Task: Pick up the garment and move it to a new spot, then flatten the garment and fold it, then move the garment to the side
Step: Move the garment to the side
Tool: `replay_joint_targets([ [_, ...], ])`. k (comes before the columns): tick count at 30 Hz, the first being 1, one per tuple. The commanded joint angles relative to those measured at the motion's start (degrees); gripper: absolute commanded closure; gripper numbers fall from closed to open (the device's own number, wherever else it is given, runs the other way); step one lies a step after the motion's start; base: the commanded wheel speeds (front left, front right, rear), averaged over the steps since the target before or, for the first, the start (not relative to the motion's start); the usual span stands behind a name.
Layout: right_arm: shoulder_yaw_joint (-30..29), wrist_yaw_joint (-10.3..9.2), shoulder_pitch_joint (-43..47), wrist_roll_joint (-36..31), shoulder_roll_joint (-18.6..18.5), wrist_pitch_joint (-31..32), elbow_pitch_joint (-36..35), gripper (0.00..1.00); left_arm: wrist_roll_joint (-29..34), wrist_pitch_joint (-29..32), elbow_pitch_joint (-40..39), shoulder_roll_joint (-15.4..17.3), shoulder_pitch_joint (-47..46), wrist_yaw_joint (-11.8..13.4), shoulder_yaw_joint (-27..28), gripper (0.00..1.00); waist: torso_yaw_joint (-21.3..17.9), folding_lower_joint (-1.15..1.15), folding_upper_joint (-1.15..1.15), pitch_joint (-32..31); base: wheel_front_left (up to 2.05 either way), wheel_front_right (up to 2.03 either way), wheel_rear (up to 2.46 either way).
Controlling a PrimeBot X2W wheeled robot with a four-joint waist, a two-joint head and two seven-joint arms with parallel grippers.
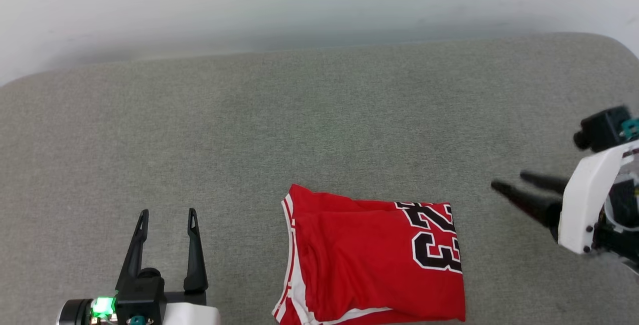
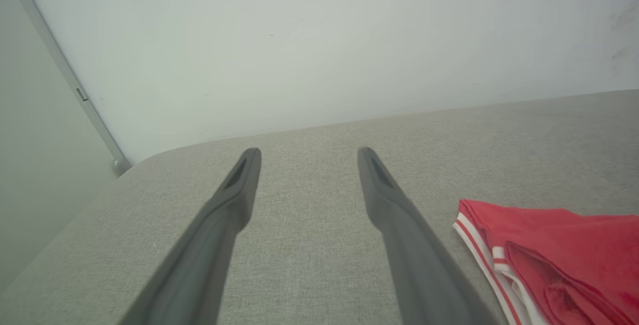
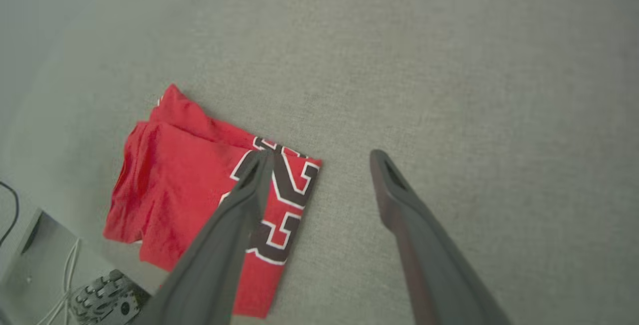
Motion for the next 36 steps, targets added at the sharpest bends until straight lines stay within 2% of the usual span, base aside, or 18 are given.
replay_joint_targets([
  [1,0.46,-0.03,1.61,4.04,-0.69,4.12,1.03,0.0,0.13,-0.24,-0.17,-0.07,-0.85,-0.16,0.12,0.0,0.37,0.0,0.0,0.62,0.0,0.0,0.0],
  [5,0.07,-0.03,3.82,10.71,0.13,9.25,3.34,0.0,0.26,-0.24,-0.19,-0.22,-1.93,-0.52,0.08,0.0,1.08,0.0,0.0,2.02,0.0,0.0,0.0],
  [10,1.03,-0.03,5.33,13.09,2.76,9.81,6.02,0.0,0.46,-0.24,-0.38,-0.22,-3.64,-1.01,-0.02,0.0,2.3,0.0,0.0,4.41,0.0,0.0,0.0],
  [16,3.65,-0.03,4.89,12.51,5.74,7.98,9.58,0.0,0.59,-0.24,-0.49,-0.26,-5.45,-1.49,-0.21,0.0,3.62,0.0,0.0,7.16,0.0,0.0,0.0],
  [21,8.3,-0.09,5.32,11.78,8.89,6.65,14.96,0.0,0.72,-0.24,0.07,-0.51,-7.35,-1.71,-0.74,0.0,5.07,0.0,0.0,9.4,0.0,0.0,0.0],
  [26,13.2,-0.38,5.76,10.4,9.73,4.81,18.7,0.0,0.76,-0.24,0.21,-0.69,-8.22,-1.48,-1.02,0.0,6.13,0.0,0.0,10.38,0.0,0.0,0.0],
  [27,13.57,-0.41,5.45,10.18,9.48,3.52,18.73,0.67,0.72,-0.24,0.23,-0.69,-8.24,-1.48,-1.03,0.0,6.26,0.0,0.0,10.4,0.0,0.0,0.0],
  [28,13.63,-0.44,4.91,10.45,9.3,2.6,18.83,1.0,0.69,-0.24,0.31,-0.72,-8.25,-1.46,-1.08,0.0,6.34,0.0,0.0,10.33,0.0,0.0,0.0],
  [31,14.34,-0.38,2.94,10.66,7.95,0.24,17.22,1.0,0.59,-0.24,0.67,-0.75,-7.57,-1.32,-1.01,0.0,6.34,0.0,0.0,9.36,0.0,0.0,0.0],
  [32,14.13,-0.08,0.31,11.18,5.77,-2.14,14.82,1.0,0.36,-0.24,0.64,-0.76,-6.42,-1.21,-0.73,0.0,5.76,0.0,0.0,7.7,0.0,0.0,0.0],
  [36,15.01,-0.03,-3.22,11.27,2.7,-3.87,10.76,1.0,0.22,-0.24,0.62,-0.87,-5.51,-1.18,-0.54,0.0,3.99,0.0,0.0,5.52,0.0,0.0,0.0],
])
